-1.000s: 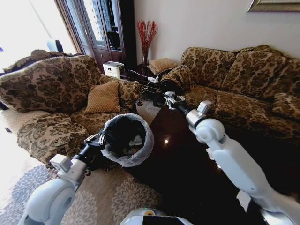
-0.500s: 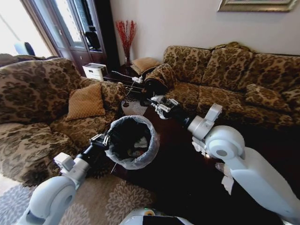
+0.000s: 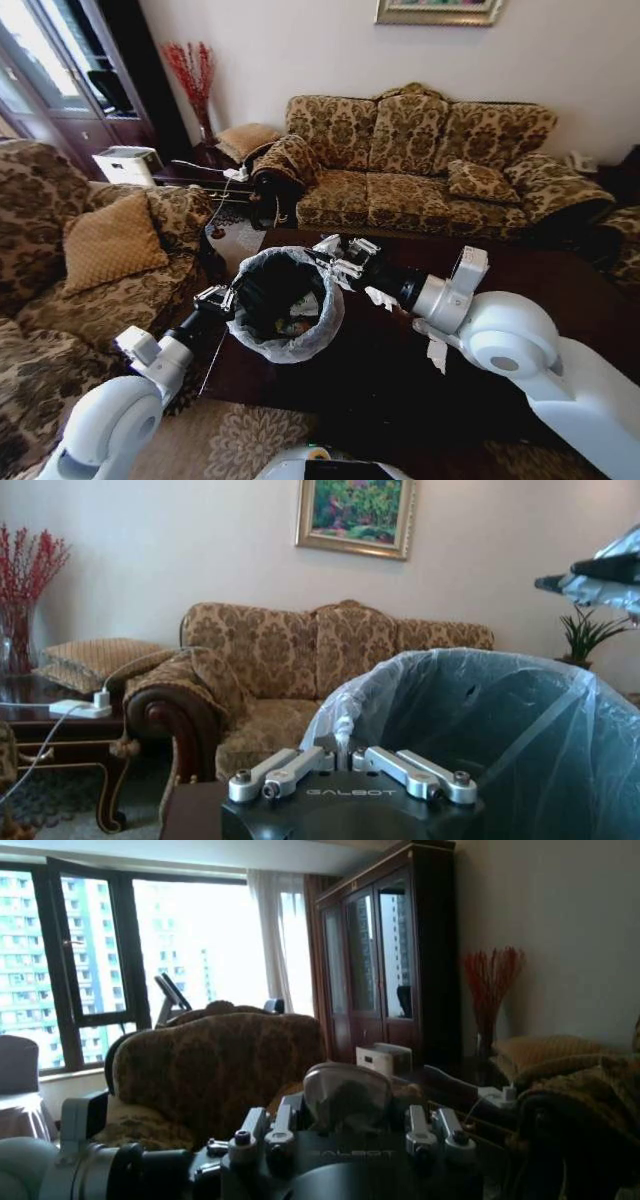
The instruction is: Move to the front of the table and place the trash on the table into the trash bin.
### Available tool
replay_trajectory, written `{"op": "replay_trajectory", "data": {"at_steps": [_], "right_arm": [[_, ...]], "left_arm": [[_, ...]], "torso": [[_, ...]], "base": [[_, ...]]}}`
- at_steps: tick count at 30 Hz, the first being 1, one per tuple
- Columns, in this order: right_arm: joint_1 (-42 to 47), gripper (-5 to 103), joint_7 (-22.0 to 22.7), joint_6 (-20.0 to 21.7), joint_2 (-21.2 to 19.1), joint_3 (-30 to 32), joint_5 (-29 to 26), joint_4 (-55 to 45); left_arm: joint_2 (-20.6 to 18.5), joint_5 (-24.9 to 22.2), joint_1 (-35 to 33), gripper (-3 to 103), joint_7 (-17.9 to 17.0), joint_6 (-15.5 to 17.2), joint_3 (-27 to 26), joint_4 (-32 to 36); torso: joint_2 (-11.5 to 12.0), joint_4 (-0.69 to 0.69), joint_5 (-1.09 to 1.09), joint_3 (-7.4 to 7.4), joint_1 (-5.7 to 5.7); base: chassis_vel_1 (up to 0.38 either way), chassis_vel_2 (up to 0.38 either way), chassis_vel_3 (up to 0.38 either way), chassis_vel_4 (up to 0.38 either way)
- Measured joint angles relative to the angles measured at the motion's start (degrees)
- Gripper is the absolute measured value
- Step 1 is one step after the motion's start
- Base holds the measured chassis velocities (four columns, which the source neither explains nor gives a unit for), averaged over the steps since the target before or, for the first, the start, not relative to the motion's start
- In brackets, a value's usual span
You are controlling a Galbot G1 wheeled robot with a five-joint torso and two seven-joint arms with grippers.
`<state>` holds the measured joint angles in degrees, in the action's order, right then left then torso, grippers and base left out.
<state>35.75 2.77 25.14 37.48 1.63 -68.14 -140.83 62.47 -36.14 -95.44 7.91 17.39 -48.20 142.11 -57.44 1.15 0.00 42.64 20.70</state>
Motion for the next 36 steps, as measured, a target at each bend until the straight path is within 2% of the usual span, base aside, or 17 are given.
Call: {"op": "replay_trajectory", "data": {"at_steps": [4,9,12,13,14,16,17,19,21,22,23,24,30,33,34,36], "right_arm": [[-0.74,45,-0.42,-0.08,-0.33,-1.94,0.13,-0.56],[-1.02,45,-0.84,-0.02,-0.89,-4.03,0.79,-1.25],[-1.76,46,-0.87,0.44,-1.01,-7.39,3.74,-0.91],[-1.99,52,-0.83,0.44,-0.94,-8.2,4.58,-0.64],[-2.15,52,-0.77,0.44,-0.84,-8.56,4.95,-0.51],[-2.62,63,-0.42,0.42,-0.24,-9.51,6.24,0.13],[-2.62,63,-0.42,0.42,-0.24,-9.51,6.24,0.13],[-2.71,74,-0.29,0.2,0.14,-9.76,7.29,0.72],[-2.71,74,-0.28,0.12,0.16,-9.77,7.41,0.78],[-2.71,79,-0.26,-0.12,0.17,-9.77,7.73,0.9],[-2.65,90,-0.18,-0.42,0.15,-9.33,7.97,0.96],[-2.58,95,-0.09,-0.47,0.09,-8.76,7.97,0.92],[-1.8,100,0.68,-0.85,-0.24,-4.84,7.72,0.91],[1.95,100,3.67,-0.69,-1.01,3.27,6.62,2.51],[1.95,100,3.67,-0.69,-1.01,3.27,6.62,2.51],[9.41,100,4.63,-0.37,-1.6,11.29,6.78,5.49]], "left_arm": [[0.75,0.44,-0.25,3,0.27,-0.02,0.07,0.0],[1.35,0.85,-0.35,3,0.49,-0.02,0.37,-0.01],[1.52,0.97,-0.37,3,0.64,-0.02,0.5,0.44],[1.54,0.97,-0.45,3,0.64,-0.01,0.48,0.69],[1.55,0.97,-0.53,3,0.66,0.0,0.44,0.83],[1.76,1.0,-0.85,3,0.75,0.05,0.25,1.03],[1.76,1.0,-0.85,3,0.75,0.05,0.25,1.03],[2.19,1.1,-1.14,3,0.77,0.09,0.1,1.03],[2.23,1.12,-1.18,3,0.77,0.11,0.09,1.03],[2.35,1.16,-1.34,3,0.8,0.12,0.07,1.03],[2.56,1.24,-1.57,3,0.92,0.15,0.0,1.03],[2.67,1.27,-1.65,3,0.94,0.15,-0.08,1.05],[3.07,1.32,-2.02,3,0.94,0.19,-0.33,1.07],[3.49,1.37,-2.35,3,0.98,0.04,-0.69,1.08],[3.49,1.37,-2.35,3,0.98,0.04,-0.69,1.08],[3.56,1.44,-2.36,3,1.53,-0.65,-1.0,1.08]], "torso": [[0.0,0.04,-0.05,0.0,0.0],[0.0,0.03,-0.04,0.0,0.0],[0.0,0.02,-0.01,0.0,0.0],[0.0,0.01,-0.01,0.0,0.0],[0.0,0.01,-0.01,0.0,0.0],[0.0,0.02,-0.02,0.0,0.01],[0.0,0.02,-0.02,0.0,0.01],[0.0,0.02,-0.03,0.0,0.0],[0.0,0.02,-0.02,0.0,0.0],[0.0,0.02,-0.03,0.0,0.0],[0.0,0.02,-0.02,0.0,0.0],[0.0,0.02,-0.02,0.0,0.0],[0.0,0.02,-0.02,0.0,0.0],[0.0,0.03,-0.03,0.0,0.0],[0.0,0.03,-0.03,0.0,0.0],[0.0,0.02,-0.03,0.0,0.01]], "base": [[0.0,0.0,0.0,0.0],[0.0,0.0,0.0,0.0],[0.0,0.0,0.0,0.0],[0.0,0.0,0.0,0.0],[0.0,0.0,0.0,0.0],[0.0,0.0,0.0,0.0],[0.0,0.0,0.0,0.0],[0.0,0.0,0.0,0.0],[0.0,0.0,0.0,0.0],[0.0,0.0,0.0,0.0],[0.0,0.0,0.0,0.0],[0.0,0.0,0.0,0.0],[0.0,0.0,0.0,0.0],[0.0,0.0,0.0,0.0],[0.0,0.0,0.0,0.0],[0.0,0.0,0.0,0.0]]}}
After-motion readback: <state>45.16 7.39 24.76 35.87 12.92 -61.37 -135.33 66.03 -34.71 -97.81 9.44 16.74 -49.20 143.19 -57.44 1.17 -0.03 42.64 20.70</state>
